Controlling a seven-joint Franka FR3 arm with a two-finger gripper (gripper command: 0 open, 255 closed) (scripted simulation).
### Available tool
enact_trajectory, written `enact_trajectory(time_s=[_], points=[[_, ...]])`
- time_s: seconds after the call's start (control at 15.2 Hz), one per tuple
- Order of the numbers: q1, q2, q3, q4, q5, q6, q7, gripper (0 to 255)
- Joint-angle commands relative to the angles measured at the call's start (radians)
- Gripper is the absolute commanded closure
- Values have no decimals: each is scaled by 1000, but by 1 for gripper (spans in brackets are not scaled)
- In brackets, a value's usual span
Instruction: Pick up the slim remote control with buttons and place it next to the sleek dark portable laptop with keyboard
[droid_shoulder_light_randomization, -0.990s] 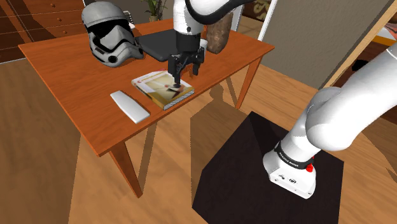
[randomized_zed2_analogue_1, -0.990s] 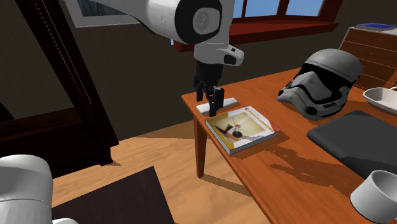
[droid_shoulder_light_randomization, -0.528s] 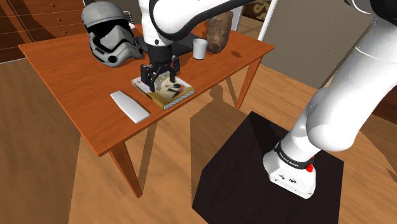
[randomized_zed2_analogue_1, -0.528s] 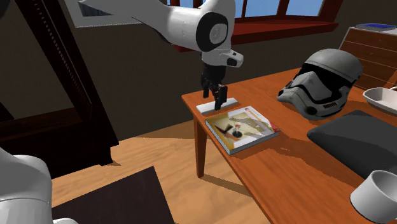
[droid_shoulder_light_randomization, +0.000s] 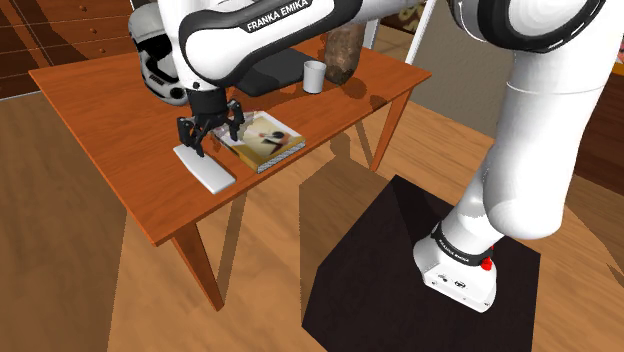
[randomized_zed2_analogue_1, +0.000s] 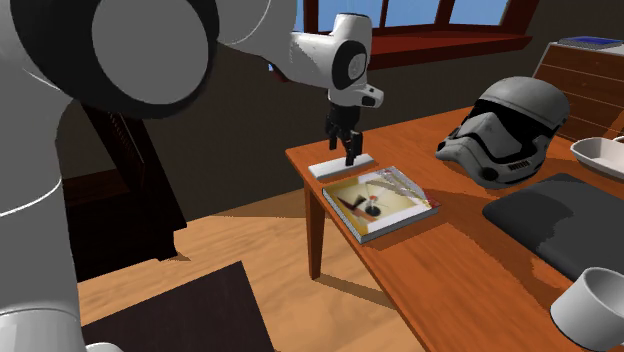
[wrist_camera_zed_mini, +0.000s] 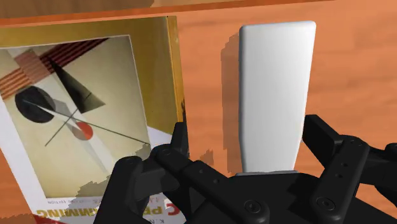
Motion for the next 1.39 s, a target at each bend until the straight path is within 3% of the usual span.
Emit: enact_trajectory(time_s=[0.0, 0.2, 0.66, 1.19, 1.25, 1.32], points=[[26, 86, -4, 102, -28, -17, 25, 0], [61, 189, -12, 229, -56, -42, 48, 0], [63, 226, -20, 183, -68, 40, 56, 0], [63, 226, -20, 183, -68, 40, 56, 0], [63, 226, -20, 183, -68, 40, 56, 255], [63, 226, -20, 183, -68, 40, 56, 255]])
